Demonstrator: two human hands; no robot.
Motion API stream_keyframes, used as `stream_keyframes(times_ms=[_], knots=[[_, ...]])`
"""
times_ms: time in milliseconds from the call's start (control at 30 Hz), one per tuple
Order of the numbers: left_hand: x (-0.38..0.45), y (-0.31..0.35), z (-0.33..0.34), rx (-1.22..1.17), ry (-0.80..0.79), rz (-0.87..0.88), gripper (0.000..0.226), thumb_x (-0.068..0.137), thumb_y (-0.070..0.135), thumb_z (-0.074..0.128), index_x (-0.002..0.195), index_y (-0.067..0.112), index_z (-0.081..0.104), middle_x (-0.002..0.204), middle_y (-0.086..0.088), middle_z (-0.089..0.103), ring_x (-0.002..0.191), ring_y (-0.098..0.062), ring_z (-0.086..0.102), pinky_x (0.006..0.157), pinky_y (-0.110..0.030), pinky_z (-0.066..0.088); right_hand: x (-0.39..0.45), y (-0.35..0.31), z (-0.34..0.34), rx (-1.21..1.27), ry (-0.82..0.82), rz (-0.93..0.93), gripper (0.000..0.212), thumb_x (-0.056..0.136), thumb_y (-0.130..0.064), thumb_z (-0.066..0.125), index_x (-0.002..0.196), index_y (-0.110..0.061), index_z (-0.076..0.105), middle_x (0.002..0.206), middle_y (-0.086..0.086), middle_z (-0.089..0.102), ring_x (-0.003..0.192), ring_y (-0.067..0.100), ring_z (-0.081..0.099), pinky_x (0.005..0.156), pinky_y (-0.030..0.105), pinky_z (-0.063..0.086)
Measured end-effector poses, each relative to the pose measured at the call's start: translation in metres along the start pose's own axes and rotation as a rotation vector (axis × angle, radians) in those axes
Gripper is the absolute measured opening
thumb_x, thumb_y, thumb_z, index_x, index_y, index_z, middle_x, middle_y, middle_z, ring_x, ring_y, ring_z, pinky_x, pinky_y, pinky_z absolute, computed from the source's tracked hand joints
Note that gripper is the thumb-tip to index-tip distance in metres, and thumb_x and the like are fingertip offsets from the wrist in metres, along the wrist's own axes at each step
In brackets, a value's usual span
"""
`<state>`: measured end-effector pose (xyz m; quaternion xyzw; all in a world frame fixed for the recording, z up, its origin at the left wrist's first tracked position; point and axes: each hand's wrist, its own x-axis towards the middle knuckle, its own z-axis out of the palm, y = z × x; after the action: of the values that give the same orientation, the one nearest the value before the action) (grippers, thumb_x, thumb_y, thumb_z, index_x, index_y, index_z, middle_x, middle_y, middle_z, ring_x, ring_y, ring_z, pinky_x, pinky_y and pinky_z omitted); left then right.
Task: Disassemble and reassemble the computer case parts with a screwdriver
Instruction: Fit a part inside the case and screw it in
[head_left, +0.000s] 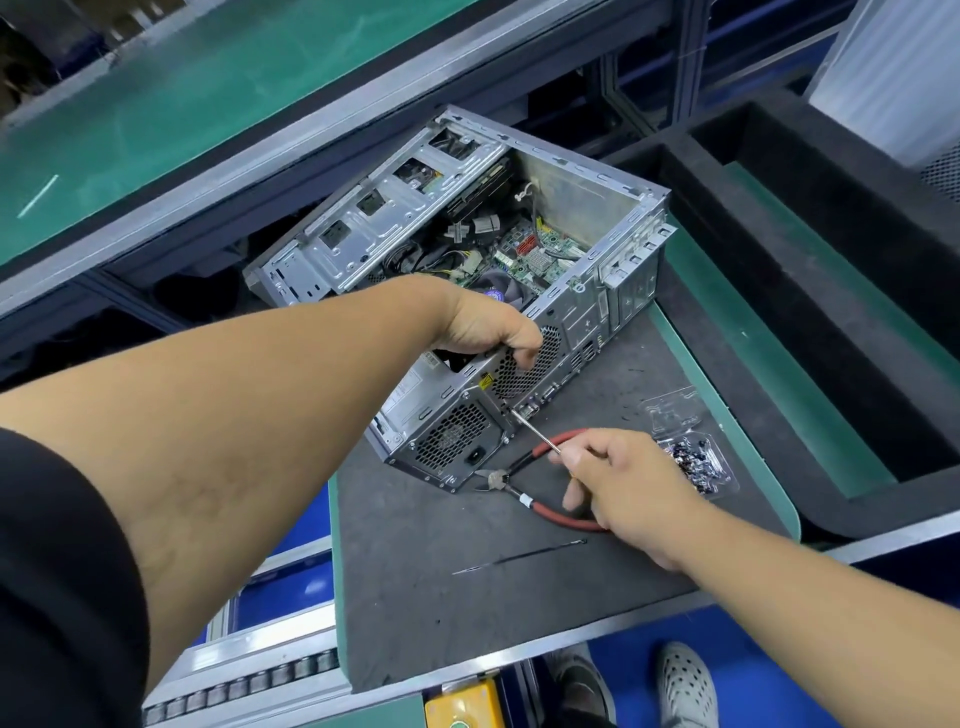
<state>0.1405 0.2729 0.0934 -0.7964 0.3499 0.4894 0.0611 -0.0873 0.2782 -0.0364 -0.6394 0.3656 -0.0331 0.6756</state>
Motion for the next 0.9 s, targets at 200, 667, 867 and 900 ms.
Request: stream_keyframes(times_ms=[200,667,867,900], knots=[[-0.003,0.003,0.000,-0.001,-0.016,-0.013,0.018,0.083,0.033,0.063,0.084,0.022,0.048,0.051,0.004,0.040,0.040,-0.012,0.028,0.043,-0.018,0.023,-0.004,-0.009,0.002,0.470,-0.102,0.303,0.016,0.099,-0.030,0.067,0.097,-0.015,0.073,0.077,0.009,0.070,0.044,0.014,0.044,0.038,0.020,0.029],[-0.005,0.004,0.003,-0.031,-0.005,0.043,0.031,0.089,0.019,0.059,0.066,0.020,0.039,0.055,0.004,0.035,0.043,-0.011,0.025,0.042,-0.022,0.019,-0.023,0.011,0.017,0.332,0.369,-0.051,0.020,0.098,-0.018,0.067,0.080,-0.023,0.074,0.069,0.005,0.070,0.053,0.009,0.054,0.048,0.017,0.041],[-0.009,0.006,0.003,-0.024,-0.009,0.021,0.035,0.090,0.020,0.058,0.064,0.020,0.036,0.047,0.006,0.033,0.037,-0.011,0.024,0.038,-0.018,0.018,-0.023,-0.004,0.019,0.835,0.285,0.221,0.013,0.097,-0.001,0.059,0.097,-0.014,0.061,0.077,0.010,0.064,0.048,0.015,0.049,0.042,0.026,0.037],[-0.009,0.006,0.003,-0.027,-0.008,0.021,0.036,0.090,0.020,0.059,0.063,0.020,0.035,0.048,0.005,0.033,0.038,-0.011,0.023,0.039,-0.019,0.018,-0.027,-0.002,0.020,0.712,0.331,0.119,0.019,0.095,-0.001,0.062,0.097,-0.020,0.059,0.079,0.007,0.063,0.053,0.016,0.053,0.048,0.030,0.041]])
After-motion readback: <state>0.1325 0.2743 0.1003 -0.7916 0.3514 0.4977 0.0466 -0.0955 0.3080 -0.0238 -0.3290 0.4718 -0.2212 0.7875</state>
